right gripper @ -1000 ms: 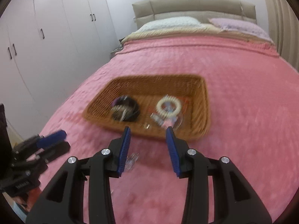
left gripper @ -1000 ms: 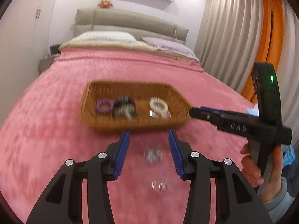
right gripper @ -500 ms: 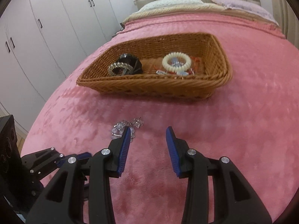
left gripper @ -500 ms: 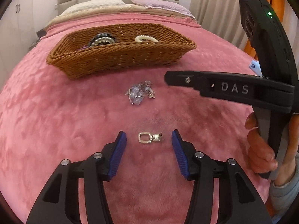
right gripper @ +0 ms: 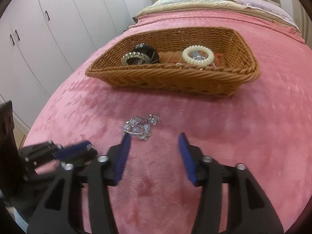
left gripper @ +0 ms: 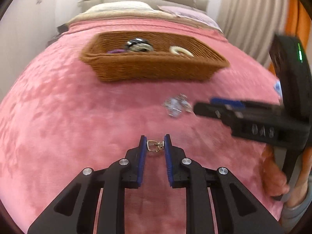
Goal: Organize jewelry
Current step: 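Grasp the gold earring with the left tool while the right tool grasps the crystal earring, then carry both earrings into the basket and open both tools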
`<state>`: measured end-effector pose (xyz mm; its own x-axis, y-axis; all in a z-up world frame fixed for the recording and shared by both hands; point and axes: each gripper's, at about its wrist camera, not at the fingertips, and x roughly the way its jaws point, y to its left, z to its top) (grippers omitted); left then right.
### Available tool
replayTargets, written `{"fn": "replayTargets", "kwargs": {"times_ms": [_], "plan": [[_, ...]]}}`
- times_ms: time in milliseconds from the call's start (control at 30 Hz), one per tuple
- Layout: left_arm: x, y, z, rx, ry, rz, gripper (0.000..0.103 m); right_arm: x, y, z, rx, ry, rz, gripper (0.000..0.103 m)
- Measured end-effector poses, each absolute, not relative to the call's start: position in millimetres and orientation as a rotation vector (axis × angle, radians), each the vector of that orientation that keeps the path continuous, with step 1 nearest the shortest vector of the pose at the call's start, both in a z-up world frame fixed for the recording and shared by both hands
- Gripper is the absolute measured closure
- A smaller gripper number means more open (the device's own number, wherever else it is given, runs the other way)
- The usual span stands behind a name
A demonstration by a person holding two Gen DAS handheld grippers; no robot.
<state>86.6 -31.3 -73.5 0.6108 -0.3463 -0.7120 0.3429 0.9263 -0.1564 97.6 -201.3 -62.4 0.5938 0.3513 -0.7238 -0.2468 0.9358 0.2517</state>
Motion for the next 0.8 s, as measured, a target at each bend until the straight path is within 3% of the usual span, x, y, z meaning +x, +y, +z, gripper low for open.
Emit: {"fn": "replayTargets", "kwargs": {"times_ms": [300,400,467,500,800], "plan": [[101,-8,-71,-0.145,0.799,-0.392,0.086,117,-158,-66,-0.008,0.901,0.316,0.053],[100,-12,-69,-0.12,0.783,-0.4,0.086,112,-155,-66,-0.029,0.886,0.321,0.08],[97,-15,-66,-0.107,0.774,-0.403,0.086,105,-157,-65,-0.035,0.867,0.327,0.085],[95,-14,-65,-0.105,0.77,-0.407,0.086,101,-158,-63,-0.033,0.856,0.332,0.096],[86,-11,-59,-0.1,0.727,-0.43,0.086,70,-190,-39,0.058,0.753,0.385,0.095]]}}
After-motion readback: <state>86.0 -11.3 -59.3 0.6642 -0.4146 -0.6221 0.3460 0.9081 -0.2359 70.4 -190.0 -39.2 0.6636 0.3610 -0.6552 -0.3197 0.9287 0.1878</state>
